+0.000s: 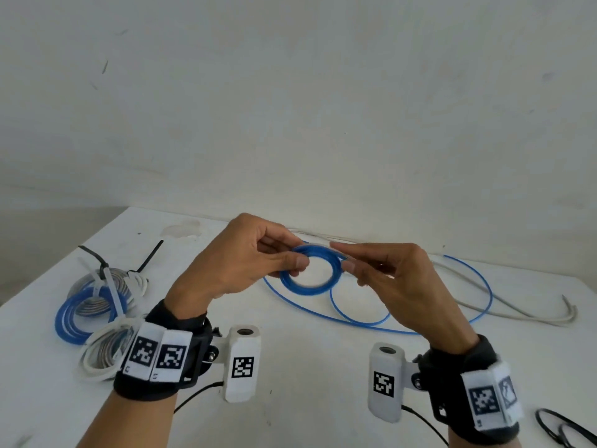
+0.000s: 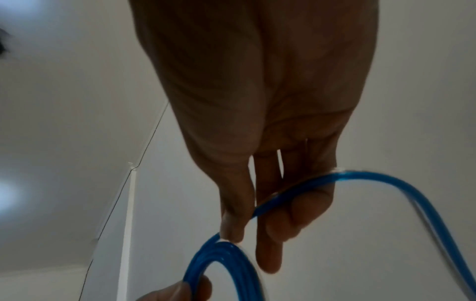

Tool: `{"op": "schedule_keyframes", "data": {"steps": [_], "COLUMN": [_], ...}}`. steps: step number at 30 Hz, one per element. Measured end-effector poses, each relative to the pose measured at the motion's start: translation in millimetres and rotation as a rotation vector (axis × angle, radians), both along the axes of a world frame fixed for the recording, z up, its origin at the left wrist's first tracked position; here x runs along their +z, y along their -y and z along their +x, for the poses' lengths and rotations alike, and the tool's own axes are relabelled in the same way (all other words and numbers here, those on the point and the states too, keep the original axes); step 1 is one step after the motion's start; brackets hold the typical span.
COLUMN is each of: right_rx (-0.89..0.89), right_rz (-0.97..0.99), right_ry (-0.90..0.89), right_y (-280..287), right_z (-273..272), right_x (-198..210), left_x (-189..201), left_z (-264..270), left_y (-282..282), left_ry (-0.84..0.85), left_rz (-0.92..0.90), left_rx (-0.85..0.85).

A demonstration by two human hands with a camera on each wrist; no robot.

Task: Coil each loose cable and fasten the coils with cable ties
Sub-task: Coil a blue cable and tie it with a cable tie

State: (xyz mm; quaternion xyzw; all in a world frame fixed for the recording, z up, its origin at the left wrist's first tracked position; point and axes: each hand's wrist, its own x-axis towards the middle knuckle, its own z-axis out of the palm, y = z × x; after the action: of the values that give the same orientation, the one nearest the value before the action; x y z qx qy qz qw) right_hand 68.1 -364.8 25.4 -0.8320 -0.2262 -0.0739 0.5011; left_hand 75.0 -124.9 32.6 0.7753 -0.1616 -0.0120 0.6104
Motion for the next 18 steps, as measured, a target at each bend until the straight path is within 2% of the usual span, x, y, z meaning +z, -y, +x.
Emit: {"op": "schedule_keyframes", "data": {"steps": [3, 6, 14, 16, 18], "right_rx": [-0.088, -0.148, -0.157, -0.165, -0.181], "right_rz": [0.054, 0.121, 0.556, 0.555, 0.445], "right_ry": [0.101, 0.215, 0.206, 0.213, 0.244], "right_y": [-2, -13, -34, -34, -31], "right_z": [-1, -2, -9, -7, -6], "right_x": [0, -1, -1, -3, -4], "left_x": [2, 6, 11, 10, 10], "left_z": [0, -3, -9, -9, -8], "left_y": [3, 8, 24, 24, 23], "left_ry": [0.077, 0.1, 0.04, 0.041, 0.036], "left_rz": [-0.105, -0.216, -0.414, -0.446, -0.501], "left_rx": [0.085, 0.101, 0.107, 0.132, 0.164]}}
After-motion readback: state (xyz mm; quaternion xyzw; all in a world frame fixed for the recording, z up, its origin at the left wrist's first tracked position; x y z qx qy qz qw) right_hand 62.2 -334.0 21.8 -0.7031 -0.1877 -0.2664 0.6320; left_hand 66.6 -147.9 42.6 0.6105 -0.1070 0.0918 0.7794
